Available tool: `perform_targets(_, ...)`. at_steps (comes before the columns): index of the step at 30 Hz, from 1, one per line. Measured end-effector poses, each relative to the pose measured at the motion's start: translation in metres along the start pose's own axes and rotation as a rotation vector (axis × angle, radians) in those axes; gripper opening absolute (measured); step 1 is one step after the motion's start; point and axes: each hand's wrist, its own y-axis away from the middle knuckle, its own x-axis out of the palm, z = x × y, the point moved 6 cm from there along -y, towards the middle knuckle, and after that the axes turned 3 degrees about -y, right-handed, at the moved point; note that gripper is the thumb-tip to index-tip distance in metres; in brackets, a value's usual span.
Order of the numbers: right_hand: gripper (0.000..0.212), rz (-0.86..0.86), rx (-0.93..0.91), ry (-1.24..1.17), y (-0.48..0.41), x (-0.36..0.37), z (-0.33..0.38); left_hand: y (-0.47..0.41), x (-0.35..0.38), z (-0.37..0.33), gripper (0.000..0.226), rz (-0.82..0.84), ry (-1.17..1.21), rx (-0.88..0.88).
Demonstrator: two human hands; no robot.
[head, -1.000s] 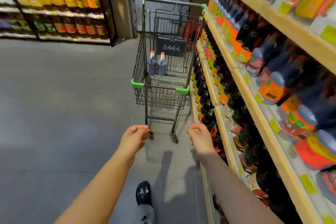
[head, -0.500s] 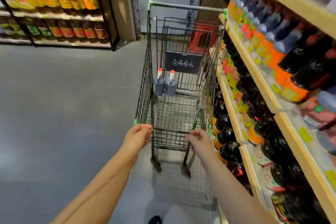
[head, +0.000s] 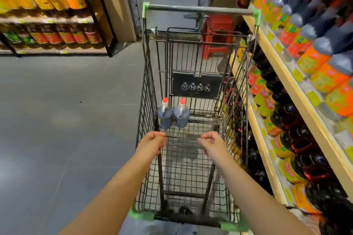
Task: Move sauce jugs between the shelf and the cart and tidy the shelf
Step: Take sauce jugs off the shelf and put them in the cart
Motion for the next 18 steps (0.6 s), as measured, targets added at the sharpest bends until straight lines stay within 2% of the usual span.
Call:
perform_targets(5, 0.013, -0.001, 0.042, 0.002, -0.073, 0.015, 0.01, -0.091, 0.018, -0.009, 0.01, 0.053, -0.05, -0.098)
perform_targets(9, 0.015, -0.06, 0.113, -0.016, -0.134, 0.034, -0.002, -0.174, 0.035, 0.0, 0.027, 0.051, -0.013, -0.223)
perform_targets(12, 0.02, -0.111, 0.15, -0.056, -0.173, 0.05, -0.018, -0.224, 0.045, 0.006, 0.021, -0.068, -0.025, -0.297)
perform_targets(16, 0.016, -0.156, 0.222, -0.089, -0.208, 0.065, -0.043, -0.286, 0.05, 0.02, 0.052, -0.161, -0.196, -0.269)
perform_targets(18, 0.012, -0.163, 0.255, -0.093, -0.216, 0.07, -0.051, -0.306, 0.05, 0.035, 0.048, -0.179, -0.287, -0.311)
